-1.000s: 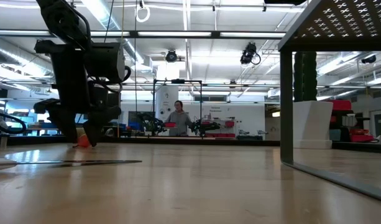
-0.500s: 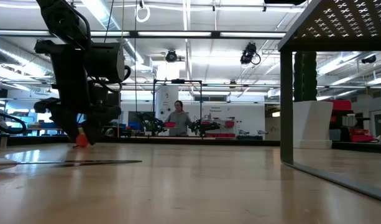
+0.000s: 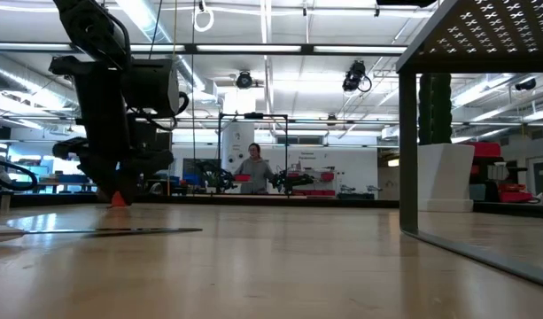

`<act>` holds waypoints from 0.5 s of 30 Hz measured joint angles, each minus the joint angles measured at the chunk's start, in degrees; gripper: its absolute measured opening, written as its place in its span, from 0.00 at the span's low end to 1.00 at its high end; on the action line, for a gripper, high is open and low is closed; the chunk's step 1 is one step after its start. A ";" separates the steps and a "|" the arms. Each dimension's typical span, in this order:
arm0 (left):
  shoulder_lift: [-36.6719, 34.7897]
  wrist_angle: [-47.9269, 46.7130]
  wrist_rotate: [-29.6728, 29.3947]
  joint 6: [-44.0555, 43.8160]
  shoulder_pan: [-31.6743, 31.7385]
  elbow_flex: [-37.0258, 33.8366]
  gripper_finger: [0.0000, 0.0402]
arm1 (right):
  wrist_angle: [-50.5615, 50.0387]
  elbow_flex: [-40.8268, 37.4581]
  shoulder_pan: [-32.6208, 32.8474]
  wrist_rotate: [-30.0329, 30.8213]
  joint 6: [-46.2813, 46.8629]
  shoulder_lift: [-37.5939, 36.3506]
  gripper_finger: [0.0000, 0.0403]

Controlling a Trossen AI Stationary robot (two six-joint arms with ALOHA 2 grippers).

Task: Pick & Place Fruit
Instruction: Put the yellow pear into the blue strainer bowl on the shelf

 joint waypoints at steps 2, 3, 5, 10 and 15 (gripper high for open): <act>-0.48 0.01 0.23 1.97 0.00 1.12 0.33 | 0.00 0.00 -0.01 0.00 0.01 0.00 0.68; -0.61 0.07 0.20 3.09 -0.25 1.98 0.34 | 0.00 0.00 -0.01 0.01 0.00 0.00 0.68; -0.95 1.06 -0.75 5.49 -1.13 4.02 0.33 | 0.01 0.00 0.00 0.02 -0.52 0.00 0.68; -2.71 11.22 -6.39 16.79 -5.54 10.75 0.31 | -0.11 0.00 -0.02 -0.07 -2.45 0.00 0.68; -4.17 22.76 -7.88 28.59 -11.33 16.87 0.33 | -0.42 0.00 -0.01 -0.09 -2.57 0.00 0.68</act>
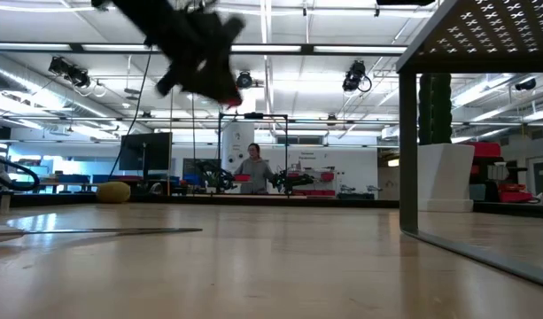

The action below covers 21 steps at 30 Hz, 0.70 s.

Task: Pick & Place Fruit
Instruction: Put the yellow pear into the blue strainer bowl on the shelf

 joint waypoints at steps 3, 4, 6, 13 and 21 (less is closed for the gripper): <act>0.04 10.52 0.10 13.86 -4.60 1.90 0.33 | 0.02 0.00 0.00 0.00 0.01 0.00 0.68; 0.27 15.24 0.53 20.23 -6.20 2.02 0.33 | 0.11 0.00 0.01 -0.01 0.01 0.00 0.68; 0.46 21.77 0.48 32.05 -9.28 2.04 0.33 | 1.31 0.00 0.01 -0.02 0.00 0.00 0.68; 2.98 36.72 -3.31 50.54 -14.32 2.10 0.33 | 10.01 0.00 -0.01 -7.49 -1.91 0.85 0.68; 10.15 49.99 -2.50 77.19 -14.67 1.98 0.33 | 14.49 0.02 -1.15 -12.19 0.61 6.66 0.68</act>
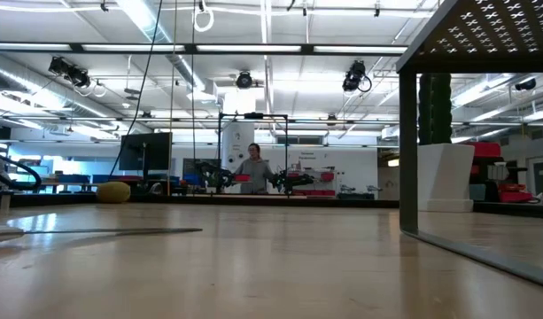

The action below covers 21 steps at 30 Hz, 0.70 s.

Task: Pick & Place Fruit
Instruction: Put the yellow pear into the blue strainer bowl on the shelf

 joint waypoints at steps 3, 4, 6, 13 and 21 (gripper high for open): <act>2.62 4.98 -0.28 9.76 -0.08 -0.04 0.32 | 0.81 0.00 -0.65 2.29 -0.55 1.55 0.68; 3.26 6.44 -0.32 12.33 -0.14 -0.03 0.33 | 1.14 0.00 -0.79 3.00 -0.57 1.94 0.68; 3.54 6.98 -0.13 16.95 -0.32 0.00 0.33 | 1.40 0.00 -1.10 3.32 -0.62 2.07 0.68; 3.43 6.70 1.67 24.75 -0.67 0.04 0.33 | 5.46 0.00 -1.10 1.16 0.24 2.08 0.68; 3.43 6.69 1.78 27.01 -0.65 0.04 0.33 | 11.90 -0.02 -2.94 -2.78 1.99 6.20 0.68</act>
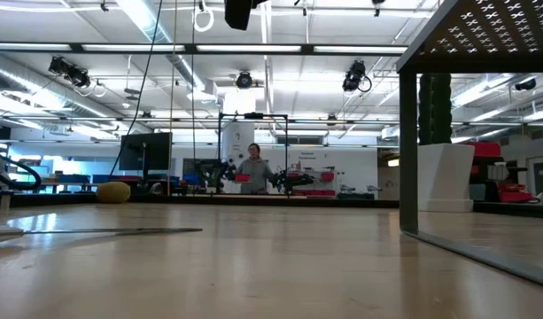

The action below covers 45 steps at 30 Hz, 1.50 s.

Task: Pick & Place Fruit
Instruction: Put the yellow pear into the blue strainer bowl on the shelf

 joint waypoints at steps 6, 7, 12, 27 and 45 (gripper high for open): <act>-0.11 -0.33 -2.17 -0.02 -0.07 -0.09 0.33 | 3.30 -0.03 -1.95 0.17 0.04 2.70 0.68; -0.13 -0.33 -2.66 0.00 -0.06 -0.09 0.33 | 3.64 -0.03 -2.16 0.19 0.02 2.75 0.68; -0.22 -0.12 -3.35 0.48 -0.04 -0.09 0.33 | 5.35 -0.07 -2.28 0.32 0.21 2.82 0.68; -0.11 -0.35 -5.15 5.20 -0.15 0.02 0.32 | 5.73 -0.07 -2.61 4.52 -0.58 2.94 0.68; 0.11 -0.55 -2.21 9.04 -0.11 0.02 0.31 | 6.09 0.06 -4.89 0.29 1.05 2.93 0.68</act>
